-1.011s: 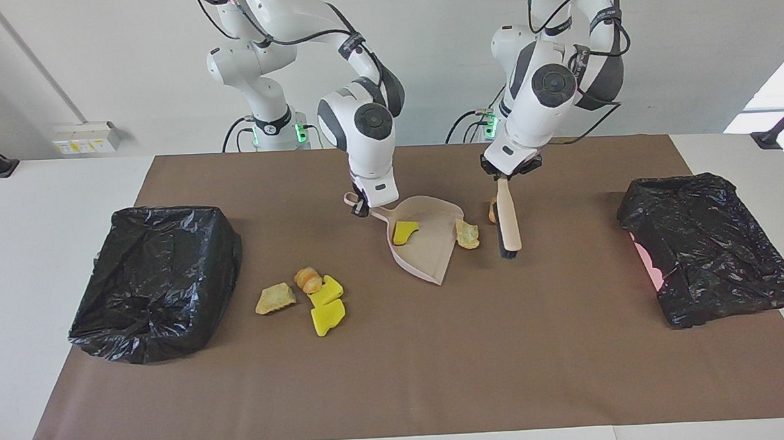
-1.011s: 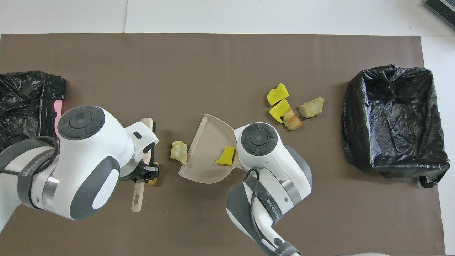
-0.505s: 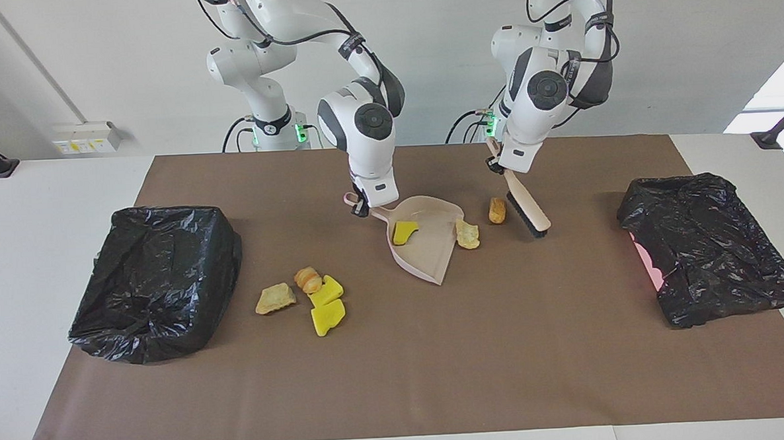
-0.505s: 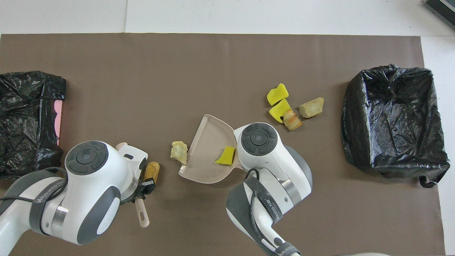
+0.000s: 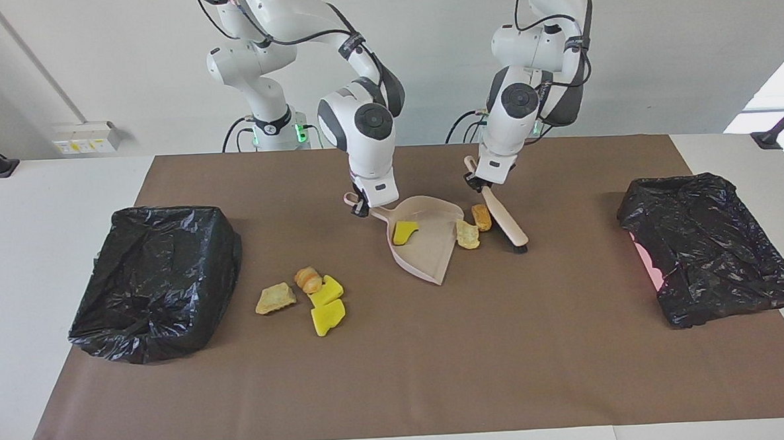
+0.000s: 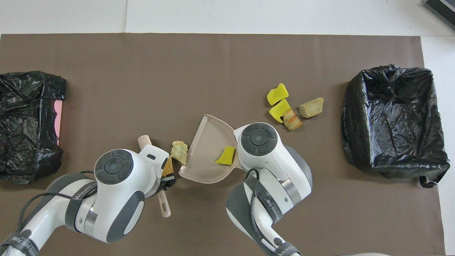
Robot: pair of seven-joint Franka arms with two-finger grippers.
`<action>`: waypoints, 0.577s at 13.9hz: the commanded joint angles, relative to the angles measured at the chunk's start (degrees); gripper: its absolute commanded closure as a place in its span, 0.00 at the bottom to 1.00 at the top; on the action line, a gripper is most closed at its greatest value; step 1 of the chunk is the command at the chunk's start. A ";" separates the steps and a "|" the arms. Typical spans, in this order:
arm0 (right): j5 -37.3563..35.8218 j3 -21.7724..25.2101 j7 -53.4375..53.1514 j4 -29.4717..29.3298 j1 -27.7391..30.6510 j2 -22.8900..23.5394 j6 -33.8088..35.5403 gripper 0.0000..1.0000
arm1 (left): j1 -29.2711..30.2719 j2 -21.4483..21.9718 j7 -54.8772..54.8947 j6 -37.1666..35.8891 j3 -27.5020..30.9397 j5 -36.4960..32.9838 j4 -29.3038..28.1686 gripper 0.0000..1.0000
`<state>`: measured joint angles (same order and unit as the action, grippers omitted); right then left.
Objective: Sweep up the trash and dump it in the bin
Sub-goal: 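Sweep the yellow pieces into the dustpan with the left gripper's brush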
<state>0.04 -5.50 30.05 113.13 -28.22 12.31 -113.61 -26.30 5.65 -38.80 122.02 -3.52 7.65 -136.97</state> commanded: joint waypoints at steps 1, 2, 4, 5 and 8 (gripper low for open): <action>-1.36 -0.12 -1.23 0.34 -0.35 0.70 -1.17 1.00 | -2.96 -1.08 8.89 2.24 0.62 4.38 0.83 1.00; -1.36 -0.12 -1.23 0.34 -0.35 0.70 -1.18 1.00 | -4.36 -1.08 11.36 2.95 0.62 4.39 0.91 1.00; -1.36 -0.12 -1.31 0.34 -0.35 0.70 -1.18 1.00 | -6.91 -1.60 14.71 3.57 0.62 4.48 2.40 1.00; -1.36 -0.12 -1.31 0.34 -0.35 0.70 -1.09 1.00 | -8.06 -2.30 15.85 3.48 0.62 4.48 3.71 1.00; -1.36 -0.12 -1.40 0.34 -0.35 0.70 -1.18 1.00 | -9.21 -3.97 17.18 1.82 0.62 4.48 7.41 1.00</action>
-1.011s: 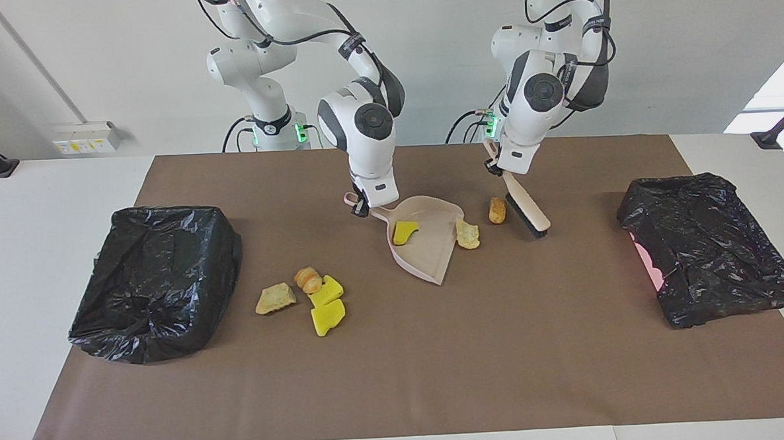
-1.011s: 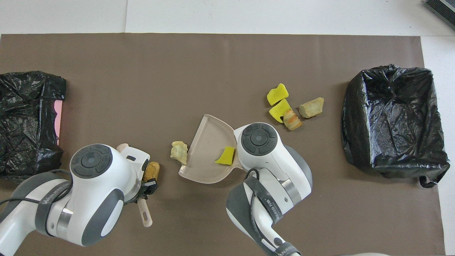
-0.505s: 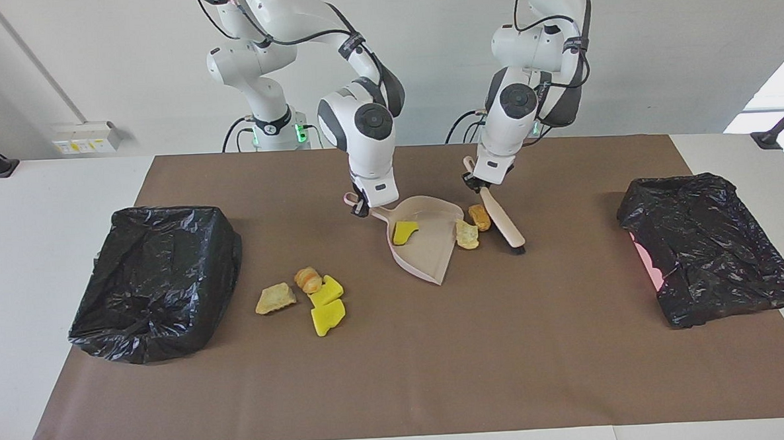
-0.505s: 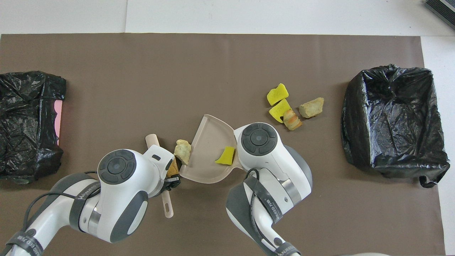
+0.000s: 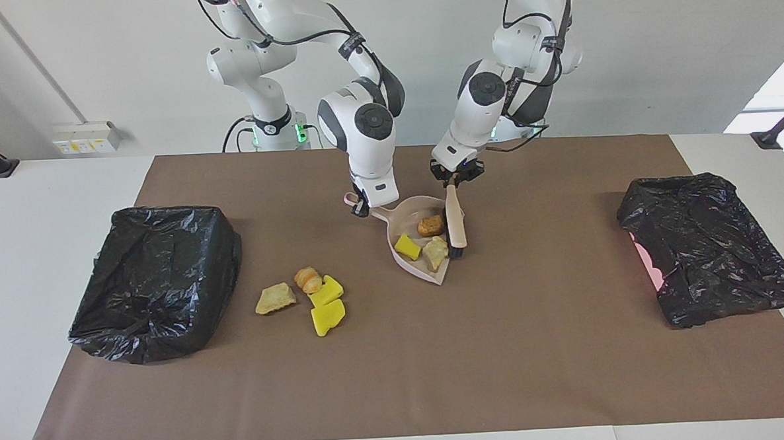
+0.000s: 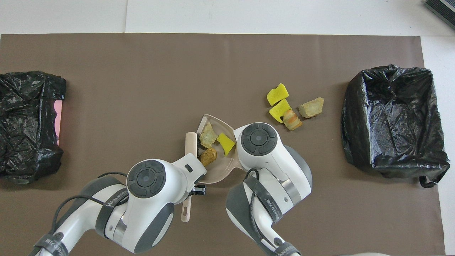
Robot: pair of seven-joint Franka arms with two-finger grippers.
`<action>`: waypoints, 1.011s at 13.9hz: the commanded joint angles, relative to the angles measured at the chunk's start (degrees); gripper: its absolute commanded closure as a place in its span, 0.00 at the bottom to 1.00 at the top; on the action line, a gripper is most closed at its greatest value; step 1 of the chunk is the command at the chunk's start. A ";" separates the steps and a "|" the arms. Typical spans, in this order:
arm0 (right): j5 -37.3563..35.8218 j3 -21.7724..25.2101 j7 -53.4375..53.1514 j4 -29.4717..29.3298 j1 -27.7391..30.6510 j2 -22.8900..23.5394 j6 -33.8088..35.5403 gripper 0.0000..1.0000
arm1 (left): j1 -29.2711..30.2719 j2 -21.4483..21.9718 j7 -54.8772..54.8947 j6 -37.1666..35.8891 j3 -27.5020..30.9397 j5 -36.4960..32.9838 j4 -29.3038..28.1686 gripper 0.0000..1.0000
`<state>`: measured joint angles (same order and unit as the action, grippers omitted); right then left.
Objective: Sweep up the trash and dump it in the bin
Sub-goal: 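Sweep the yellow pieces into the dustpan with the left gripper's brush, then carry the loaded dustpan with the right gripper over the black bag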
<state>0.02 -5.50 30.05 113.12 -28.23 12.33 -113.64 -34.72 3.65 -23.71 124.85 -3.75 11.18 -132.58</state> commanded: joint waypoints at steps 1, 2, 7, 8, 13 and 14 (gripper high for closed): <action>-1.34 -0.12 -1.40 0.34 -0.33 0.68 -1.14 1.00 | -0.79 -2.06 2.00 -3.19 1.03 0.86 3.64 1.00; -1.34 -0.12 -1.40 0.34 -0.33 0.68 -1.14 1.00 | -0.09 -1.63 2.18 -6.25 1.20 0.34 4.17 1.00; -1.34 -0.12 -1.49 -0.27 -0.24 0.68 0.08 1.00 | 4.75 1.79 1.56 -15.06 1.47 -7.47 5.84 1.00; -1.34 -0.12 -1.49 -0.27 0.28 0.15 0.35 1.00 | 4.84 2.24 1.30 -15.60 1.56 -7.84 5.49 1.00; -1.25 0.14 2.27 -1.15 6.15 -9.67 9.03 1.00 | 2.83 6.36 -5.44 -10.78 0.86 -7.93 -0.91 1.00; -1.25 0.23 4.99 -1.93 9.04 -11.44 10.97 1.00 | 0.73 6.72 -8.43 -9.72 0.85 -7.93 -2.23 1.00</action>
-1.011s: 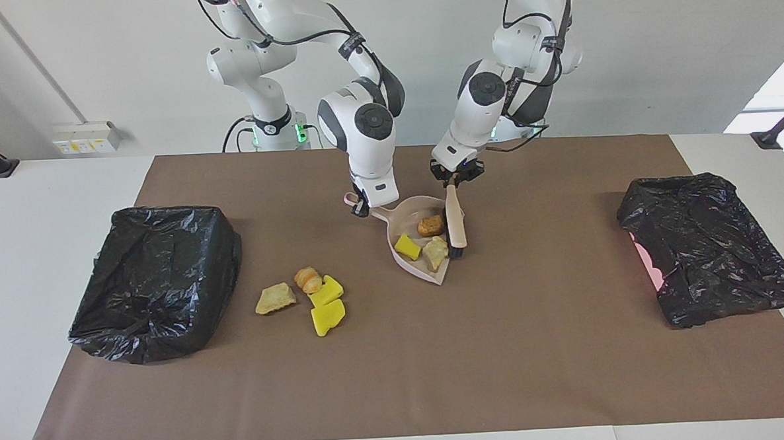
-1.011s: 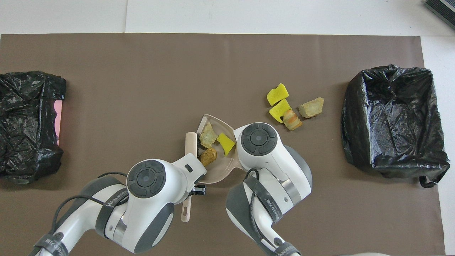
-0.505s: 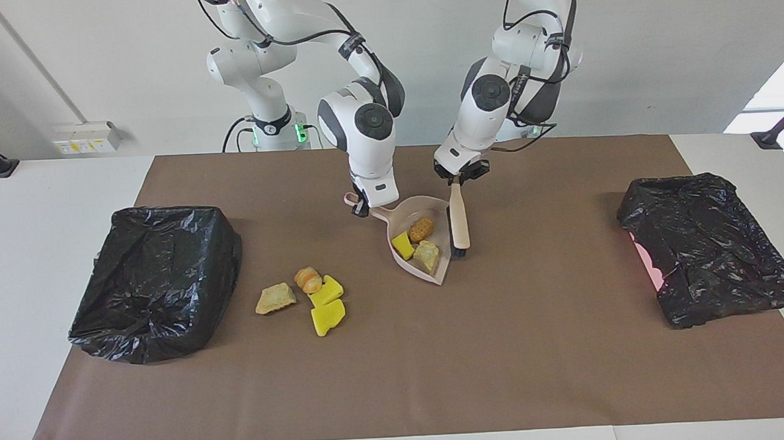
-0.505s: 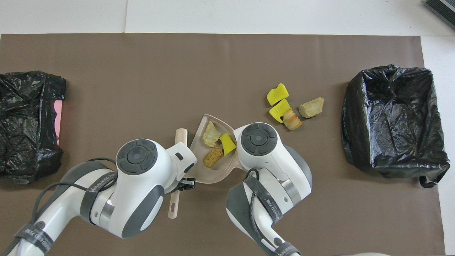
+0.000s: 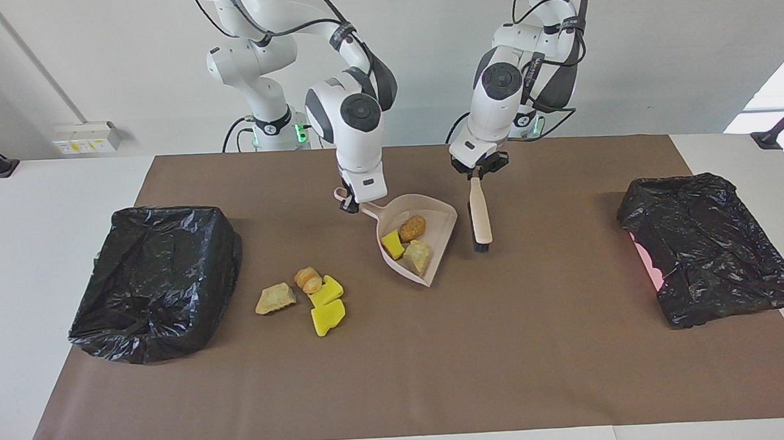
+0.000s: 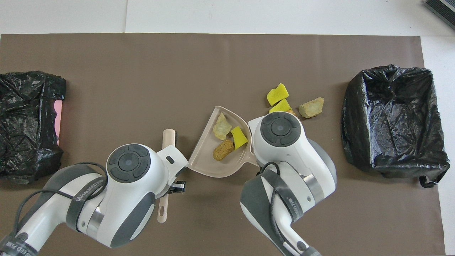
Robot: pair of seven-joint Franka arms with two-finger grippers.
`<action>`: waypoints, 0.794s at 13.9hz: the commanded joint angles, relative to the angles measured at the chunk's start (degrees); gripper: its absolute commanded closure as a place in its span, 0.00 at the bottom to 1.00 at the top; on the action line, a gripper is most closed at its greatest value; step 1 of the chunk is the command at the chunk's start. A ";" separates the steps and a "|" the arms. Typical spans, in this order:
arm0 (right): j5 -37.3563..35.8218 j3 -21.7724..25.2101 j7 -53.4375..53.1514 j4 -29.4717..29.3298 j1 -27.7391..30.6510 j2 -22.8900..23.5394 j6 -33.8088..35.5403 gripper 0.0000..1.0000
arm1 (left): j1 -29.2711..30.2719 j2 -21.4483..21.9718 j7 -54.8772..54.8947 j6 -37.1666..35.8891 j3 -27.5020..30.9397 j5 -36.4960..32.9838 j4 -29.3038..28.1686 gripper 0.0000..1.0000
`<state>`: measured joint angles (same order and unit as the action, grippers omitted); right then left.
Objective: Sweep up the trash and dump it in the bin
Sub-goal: 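Carry the loaded dustpan with the right gripper over the black bag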
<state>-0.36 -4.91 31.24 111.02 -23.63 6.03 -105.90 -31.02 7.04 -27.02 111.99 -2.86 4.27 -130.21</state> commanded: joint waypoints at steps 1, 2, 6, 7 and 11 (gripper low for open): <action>-0.78 -0.28 7.30 -1.32 7.52 -6.46 5.86 1.00 | -5.17 3.68 -8.28 3.75 -0.04 -1.02 -5.32 1.00; -0.69 -0.19 10.99 -3.16 10.85 -7.51 9.10 1.00 | -7.11 3.85 -11.18 4.19 -0.13 -1.02 -5.93 1.00; -0.95 0.08 24.54 -6.86 25.27 -9.46 14.85 1.00 | -19.05 4.30 -23.66 10.06 -0.22 -1.02 -10.40 1.00; -1.04 0.08 26.22 -7.04 28.69 -9.20 14.50 1.00 | -21.78 4.30 -26.04 12.26 -0.22 -0.93 -11.72 1.00; -9.72 0.16 32.01 -8.19 38.20 -8.14 10.91 1.00 | -29.53 4.65 -32.73 14.65 -0.48 -0.23 -14.37 1.00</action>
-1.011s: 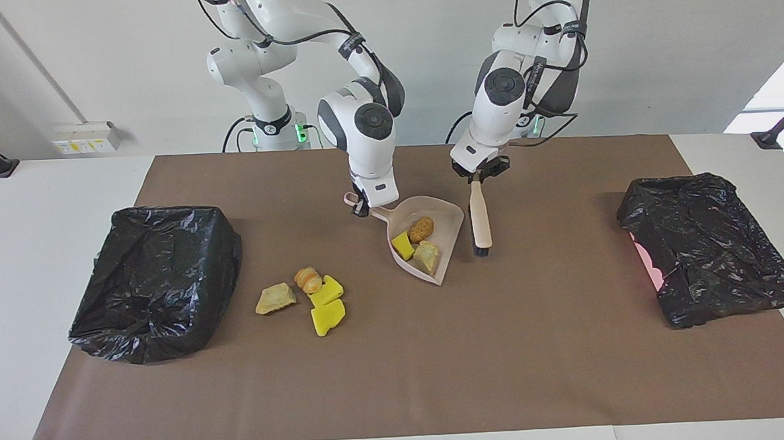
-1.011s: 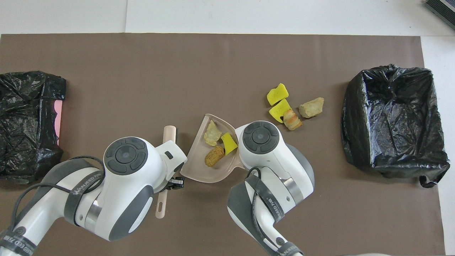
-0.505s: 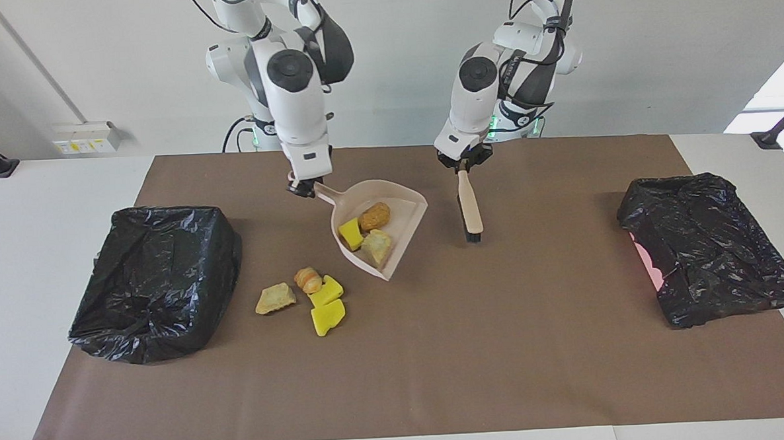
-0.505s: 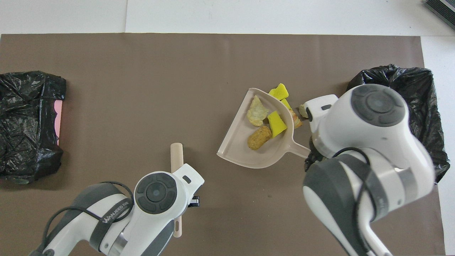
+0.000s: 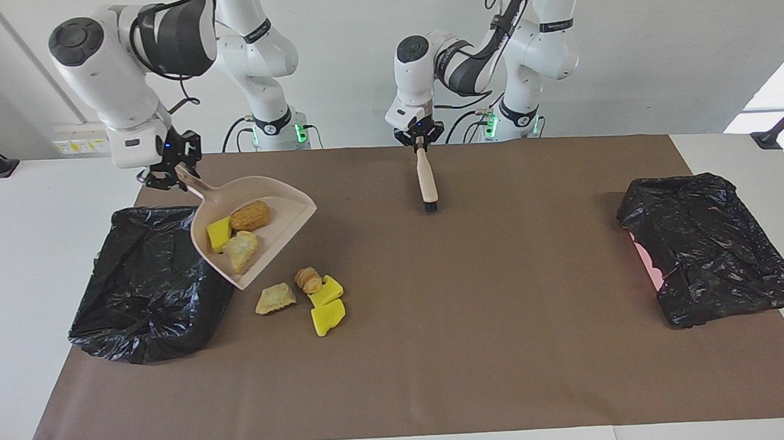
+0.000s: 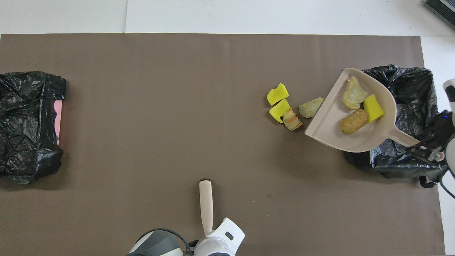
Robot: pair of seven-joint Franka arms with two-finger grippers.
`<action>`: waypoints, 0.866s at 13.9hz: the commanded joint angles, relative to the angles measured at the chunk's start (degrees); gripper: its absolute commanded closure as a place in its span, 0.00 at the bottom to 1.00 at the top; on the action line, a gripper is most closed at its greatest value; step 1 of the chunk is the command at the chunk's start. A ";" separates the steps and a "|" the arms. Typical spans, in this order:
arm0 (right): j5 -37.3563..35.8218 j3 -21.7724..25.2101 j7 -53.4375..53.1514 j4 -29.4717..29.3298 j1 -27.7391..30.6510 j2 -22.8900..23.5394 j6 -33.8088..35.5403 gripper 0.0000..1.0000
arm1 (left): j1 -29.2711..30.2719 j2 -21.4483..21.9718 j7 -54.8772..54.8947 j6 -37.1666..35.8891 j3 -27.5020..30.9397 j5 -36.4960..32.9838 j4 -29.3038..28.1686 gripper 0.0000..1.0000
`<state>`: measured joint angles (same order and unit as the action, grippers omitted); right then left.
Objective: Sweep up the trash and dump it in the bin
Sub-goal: 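Carry the loaded dustpan with the right gripper over the black bag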
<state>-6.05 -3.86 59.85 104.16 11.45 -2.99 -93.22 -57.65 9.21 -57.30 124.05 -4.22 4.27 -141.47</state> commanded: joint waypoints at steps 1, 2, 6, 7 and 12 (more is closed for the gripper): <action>-5.71 -0.71 7.78 -1.42 5.32 1.67 -2.57 1.00 | -4.21 2.48 -4.12 3.47 0.88 -0.22 -3.37 1.00; -6.77 -0.36 12.70 -3.33 7.51 3.85 -2.93 1.00 | -5.18 2.13 -5.09 3.56 0.88 -0.14 -3.37 1.00; -13.62 0.08 21.53 -11.44 10.96 9.94 -6.35 1.00 | -6.60 0.19 -4.14 3.48 0.97 2.59 -2.76 1.00; -16.16 0.08 21.88 -11.00 11.05 9.94 -9.76 1.00 | -5.99 0.28 -4.13 3.48 0.97 2.76 -2.50 1.00; -24.34 0.08 25.23 -9.33 10.53 10.38 -15.41 1.00 | -4.93 -0.42 -0.20 3.30 1.14 6.45 -1.70 0.66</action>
<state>-26.60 -3.29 83.39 94.48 22.12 7.36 -107.39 -62.88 9.16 -60.55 126.67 -3.70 8.44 -142.83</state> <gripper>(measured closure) 0.683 0.744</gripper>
